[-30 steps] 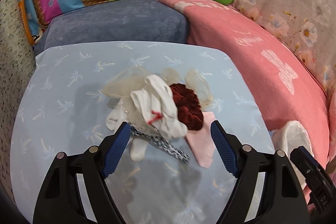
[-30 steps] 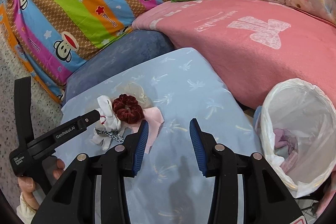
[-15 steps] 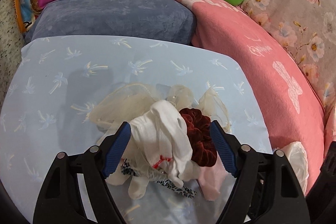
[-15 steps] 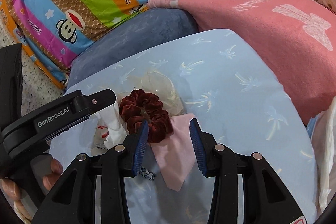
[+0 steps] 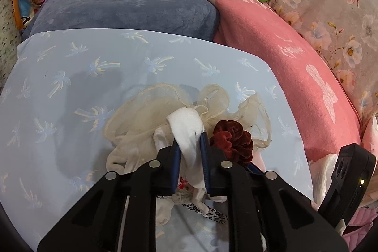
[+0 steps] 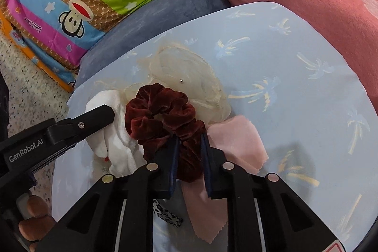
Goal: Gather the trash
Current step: 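Grasp the white sock with the left tool while the right tool grasps the dark red scrunchie, then lift the white sock with the left tool while the right tool carries the scrunchie to the bin, then open both tools over the bin to drop the sock and scrunchie, then move both open tools back to the remaining cloth on the table, then grasp the leopard-print strip with the left tool while the right tool grasps the cream tulle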
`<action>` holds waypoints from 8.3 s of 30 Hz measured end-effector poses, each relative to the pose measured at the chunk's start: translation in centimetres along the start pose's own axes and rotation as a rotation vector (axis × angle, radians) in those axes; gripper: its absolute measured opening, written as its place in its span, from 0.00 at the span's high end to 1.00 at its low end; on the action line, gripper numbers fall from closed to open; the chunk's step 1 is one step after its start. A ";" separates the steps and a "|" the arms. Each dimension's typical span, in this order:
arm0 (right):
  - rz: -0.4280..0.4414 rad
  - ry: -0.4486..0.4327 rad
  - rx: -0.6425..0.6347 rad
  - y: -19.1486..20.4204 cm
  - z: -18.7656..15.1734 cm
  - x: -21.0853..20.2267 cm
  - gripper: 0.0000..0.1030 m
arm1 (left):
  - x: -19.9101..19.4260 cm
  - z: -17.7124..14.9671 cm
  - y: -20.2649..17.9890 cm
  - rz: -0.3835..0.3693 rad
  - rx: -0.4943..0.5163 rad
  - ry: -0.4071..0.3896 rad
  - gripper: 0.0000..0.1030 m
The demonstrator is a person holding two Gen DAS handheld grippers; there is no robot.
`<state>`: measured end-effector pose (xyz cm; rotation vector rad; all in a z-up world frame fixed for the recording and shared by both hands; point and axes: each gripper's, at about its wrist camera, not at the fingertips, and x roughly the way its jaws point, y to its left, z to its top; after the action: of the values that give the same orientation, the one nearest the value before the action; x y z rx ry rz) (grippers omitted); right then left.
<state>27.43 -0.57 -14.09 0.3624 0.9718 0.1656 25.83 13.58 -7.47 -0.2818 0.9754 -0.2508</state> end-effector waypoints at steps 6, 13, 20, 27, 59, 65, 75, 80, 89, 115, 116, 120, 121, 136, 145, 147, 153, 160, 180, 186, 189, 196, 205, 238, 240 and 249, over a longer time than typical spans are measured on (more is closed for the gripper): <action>0.017 -0.041 0.019 -0.3 -0.3 -3.3 0.88 | -1.8 -0.2 -1.3 -0.019 0.006 -0.024 0.86; 0.035 -0.131 0.022 -0.5 -0.4 -9.5 0.99 | -5.4 -0.6 -4.1 -0.056 0.045 -0.079 0.86; -0.003 -0.199 0.003 -1.4 -1.4 -14.9 0.99 | -8.3 -1.5 -7.9 -0.084 0.105 -0.126 0.86; -0.037 -0.172 -0.002 -2.8 -3.7 -15.6 0.65 | -8.7 -3.6 -8.7 -0.071 0.121 -0.117 0.86; -0.061 -0.153 0.022 -4.2 -5.2 -14.6 0.85 | -6.9 -6.5 -7.9 0.001 0.121 -0.047 0.86; -0.067 -0.283 0.061 -6.4 -4.5 -21.5 0.85 | -8.6 -6.7 -12.7 -0.050 0.198 -0.079 0.86; -0.139 -0.441 0.153 -13.2 -4.9 -31.0 0.85 | -9.8 -7.8 -22.0 -0.152 0.354 -0.101 0.86; -0.191 -0.477 0.208 -17.2 -5.9 -33.8 0.85 | -9.6 -8.5 -26.2 -0.204 0.427 -0.094 0.86; -0.251 -0.508 0.292 -22.8 -7.8 -36.5 0.85 | -8.4 -10.4 -32.3 -0.302 0.529 -0.039 0.86; -0.254 -0.519 0.311 -22.9 -7.3 -35.8 0.68 | -8.2 -10.2 -31.8 -0.225 0.512 -0.077 0.35; -0.254 -0.519 0.310 -22.8 -7.3 -35.8 0.68 | -8.2 -10.2 -31.7 -0.224 0.509 -0.077 0.35; -0.252 -0.511 0.291 -22.0 -7.2 -35.5 0.68 | -8.3 -10.2 -31.0 -0.219 0.498 -0.082 0.35; -0.252 -0.507 0.286 -21.8 -7.2 -35.5 0.68 | -8.3 -10.1 -30.8 -0.218 0.494 -0.082 0.35; -0.220 -0.454 0.223 -18.1 -7.3 -33.3 0.63 | -8.8 -9.5 -26.2 -0.180 0.415 -0.088 0.35; -0.208 -0.416 0.175 -15.3 -7.2 -31.4 0.61 | -8.9 -9.1 -22.8 -0.145 0.365 -0.092 0.35; -0.204 -0.408 0.166 -14.7 -7.1 -31.0 0.59 | -9.0 -8.9 -22.0 -0.137 0.350 -0.095 0.35; -0.187 -0.376 0.128 -12.3 -6.7 -29.0 0.59 | -8.8 -8.4 -19.4 -0.104 0.307 -0.099 0.35; -0.167 -0.333 0.084 -9.4 -6.2 -26.3 0.59 | -8.6 -7.6 -15.5 -0.058 0.251 -0.099 0.34; -0.113 -0.211 -0.032 -1.3 -3.6 -15.4 0.48 | -6.6 -5.3 -1.1 0.100 0.032 -0.070 0.25; -0.080 -0.166 -0.053 0.9 -2.1 -11.0 0.45 | -5.2 -4.7 2.6 0.127 -0.035 -0.046 0.25; -0.059 -0.139 -0.071 2.4 -1.3 -8.8 0.45 | -4.6 -4.5 4.3 0.138 -0.068 -0.035 0.25; -0.026 -0.105 -0.108 5.8 0.5 -3.8 0.42 | -4.0 -3.5 6.9 0.146 -0.126 -0.029 0.25; -0.041 -0.045 -0.100 6.3 1.4 1.0 0.65 | -3.1 -3.2 8.0 0.137 -0.144 -0.015 0.25; -0.078 -0.296 0.100 -3.2 -2.5 -17.4 0.99 | -0.1 -4.5 0.3 0.039 0.011 0.059 0.88; -0.067 -0.327 0.108 -3.3 -2.5 -18.8 0.99 | -1.0 -4.6 0.0 0.026 0.013 0.050 0.91; -0.037 -0.432 0.117 -3.4 -2.5 -24.8 0.99 | -5.6 -4.7 -2.9 -0.019 0.050 -0.022 0.91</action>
<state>11.46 -10.53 2.64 0.4646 0.5614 -0.0054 18.64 12.13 -4.66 -0.2472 0.9439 -0.2884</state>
